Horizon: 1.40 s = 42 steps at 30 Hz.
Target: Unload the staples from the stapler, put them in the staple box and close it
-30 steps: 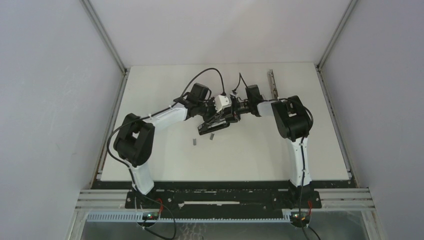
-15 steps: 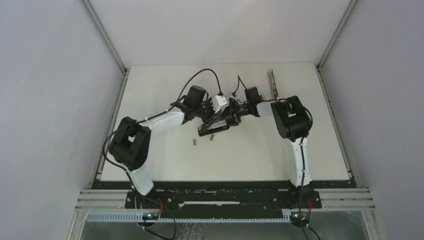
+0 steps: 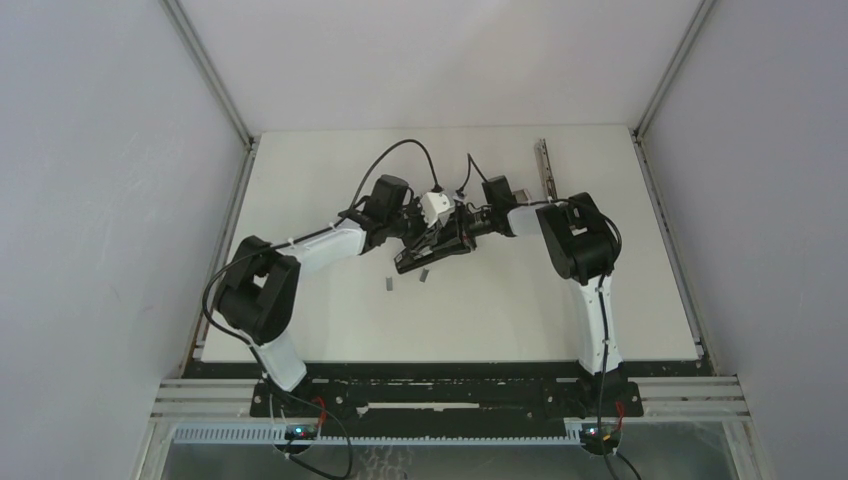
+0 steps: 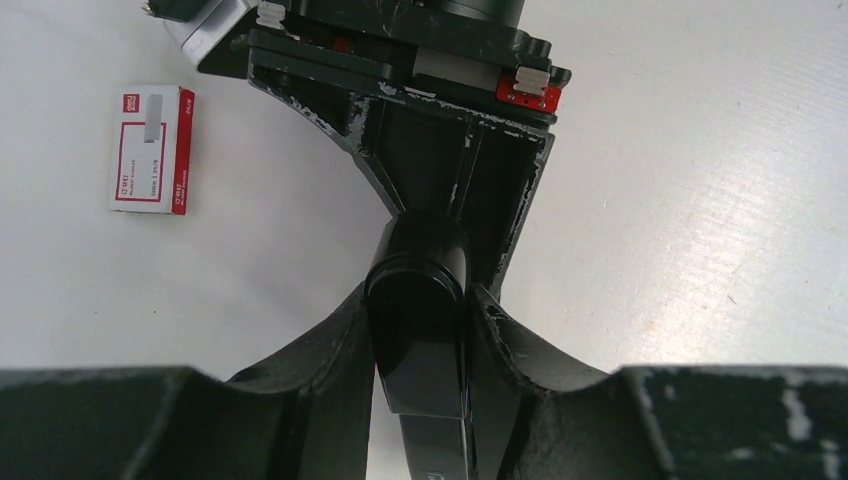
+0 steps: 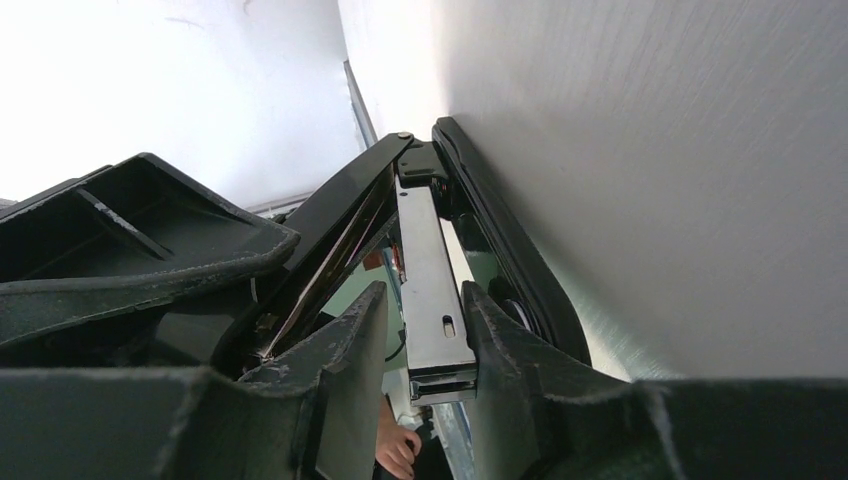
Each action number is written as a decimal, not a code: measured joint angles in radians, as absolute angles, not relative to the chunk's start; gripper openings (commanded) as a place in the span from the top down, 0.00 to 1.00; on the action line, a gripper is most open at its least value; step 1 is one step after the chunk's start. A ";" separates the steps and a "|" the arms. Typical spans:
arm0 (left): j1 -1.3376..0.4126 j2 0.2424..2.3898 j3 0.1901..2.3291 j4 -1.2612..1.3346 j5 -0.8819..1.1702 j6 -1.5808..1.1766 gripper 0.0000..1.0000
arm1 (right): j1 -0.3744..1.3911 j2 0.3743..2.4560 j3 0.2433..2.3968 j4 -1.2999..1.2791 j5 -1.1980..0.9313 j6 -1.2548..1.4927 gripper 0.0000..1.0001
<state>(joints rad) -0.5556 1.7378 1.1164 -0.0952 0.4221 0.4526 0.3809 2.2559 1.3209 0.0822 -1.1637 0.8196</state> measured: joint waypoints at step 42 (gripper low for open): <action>-0.467 1.580 1.013 -0.078 0.535 0.533 0.71 | 0.321 2.297 1.289 0.236 -1.216 0.894 0.95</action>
